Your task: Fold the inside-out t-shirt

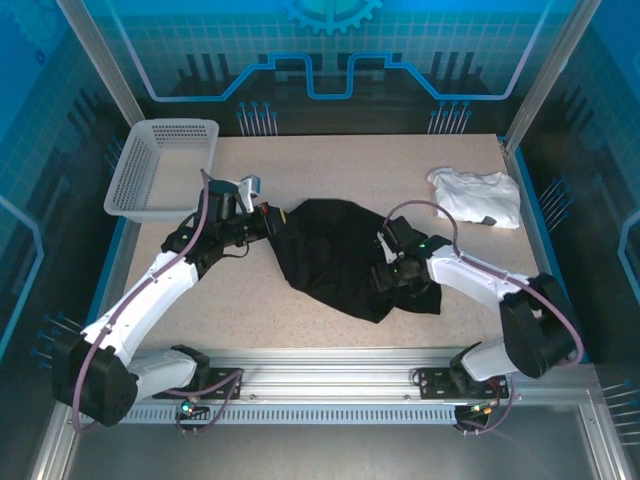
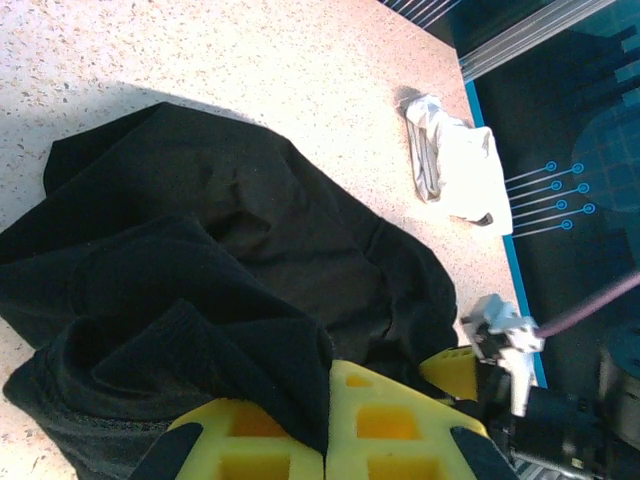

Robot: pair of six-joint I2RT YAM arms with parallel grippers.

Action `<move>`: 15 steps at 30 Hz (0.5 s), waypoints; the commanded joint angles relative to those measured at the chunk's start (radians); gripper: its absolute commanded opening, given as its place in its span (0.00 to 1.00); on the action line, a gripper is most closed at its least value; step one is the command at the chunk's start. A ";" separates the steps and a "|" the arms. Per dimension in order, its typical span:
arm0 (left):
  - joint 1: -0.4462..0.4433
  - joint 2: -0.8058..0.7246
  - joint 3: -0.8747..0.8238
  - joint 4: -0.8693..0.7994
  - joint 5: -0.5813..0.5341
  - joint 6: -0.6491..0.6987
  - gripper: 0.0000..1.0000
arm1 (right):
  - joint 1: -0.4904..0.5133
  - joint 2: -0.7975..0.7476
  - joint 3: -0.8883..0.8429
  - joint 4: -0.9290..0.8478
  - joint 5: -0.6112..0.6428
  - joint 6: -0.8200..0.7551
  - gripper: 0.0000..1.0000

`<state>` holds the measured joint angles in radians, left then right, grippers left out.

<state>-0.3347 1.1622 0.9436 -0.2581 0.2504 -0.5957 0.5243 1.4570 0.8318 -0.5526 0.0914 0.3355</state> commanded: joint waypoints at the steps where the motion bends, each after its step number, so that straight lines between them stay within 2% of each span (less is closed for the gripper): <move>1: 0.014 -0.047 0.014 -0.031 -0.033 0.018 0.00 | -0.017 0.044 0.083 -0.015 0.046 0.012 0.16; 2: 0.021 -0.056 0.024 -0.043 -0.040 0.017 0.00 | -0.028 0.005 0.103 -0.027 0.058 -0.007 0.07; 4: 0.047 -0.087 0.062 -0.064 -0.052 0.009 0.00 | -0.087 -0.138 0.166 -0.042 0.049 -0.054 0.00; 7: 0.086 -0.156 0.128 -0.062 -0.069 -0.019 0.00 | -0.209 -0.332 0.293 -0.016 -0.041 -0.082 0.00; 9: 0.094 -0.202 0.169 -0.045 -0.088 -0.027 0.00 | -0.276 -0.401 0.377 0.024 -0.098 -0.081 0.00; 15: 0.132 -0.276 0.340 -0.122 -0.235 0.042 0.00 | -0.374 -0.394 0.641 0.024 -0.159 -0.115 0.00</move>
<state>-0.2314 0.9173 1.2121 -0.3450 0.1234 -0.5949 0.1810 1.0222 1.4231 -0.5079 -0.0097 0.2554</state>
